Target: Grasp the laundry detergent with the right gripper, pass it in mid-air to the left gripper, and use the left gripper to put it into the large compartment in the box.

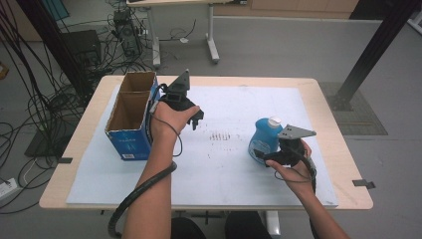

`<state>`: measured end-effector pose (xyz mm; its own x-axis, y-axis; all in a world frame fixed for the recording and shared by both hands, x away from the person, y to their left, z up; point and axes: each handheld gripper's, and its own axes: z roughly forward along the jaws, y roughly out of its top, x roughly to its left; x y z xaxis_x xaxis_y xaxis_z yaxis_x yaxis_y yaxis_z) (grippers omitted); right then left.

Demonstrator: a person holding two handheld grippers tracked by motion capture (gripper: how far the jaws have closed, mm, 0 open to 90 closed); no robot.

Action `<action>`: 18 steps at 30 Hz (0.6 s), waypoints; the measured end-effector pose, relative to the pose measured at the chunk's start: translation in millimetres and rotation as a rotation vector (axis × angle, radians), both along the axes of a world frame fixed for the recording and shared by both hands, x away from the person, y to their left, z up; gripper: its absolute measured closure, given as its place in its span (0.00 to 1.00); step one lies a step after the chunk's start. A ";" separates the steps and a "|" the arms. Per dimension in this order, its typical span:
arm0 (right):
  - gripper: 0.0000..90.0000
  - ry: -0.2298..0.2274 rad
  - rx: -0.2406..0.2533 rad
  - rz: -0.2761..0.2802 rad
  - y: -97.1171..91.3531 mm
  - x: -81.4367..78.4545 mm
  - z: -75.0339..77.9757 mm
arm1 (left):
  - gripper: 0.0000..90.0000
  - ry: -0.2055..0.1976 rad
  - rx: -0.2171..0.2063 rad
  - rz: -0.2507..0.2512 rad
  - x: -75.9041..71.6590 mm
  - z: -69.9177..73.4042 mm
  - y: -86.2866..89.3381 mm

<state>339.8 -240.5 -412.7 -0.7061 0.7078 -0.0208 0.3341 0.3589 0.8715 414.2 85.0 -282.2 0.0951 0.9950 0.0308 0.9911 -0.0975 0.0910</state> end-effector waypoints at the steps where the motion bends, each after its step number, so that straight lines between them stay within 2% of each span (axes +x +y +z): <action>1: 0.05 -0.001 0.001 -0.002 0.0 -0.1 -0.2 | 0.07 -0.001 0.000 0.001 0.0 -0.3 0.3; 18: 0.27 -0.010 0.013 -0.019 2.1 -1.2 -4.5 | 0.07 0.006 0.002 0.000 -0.8 -3.0 2.5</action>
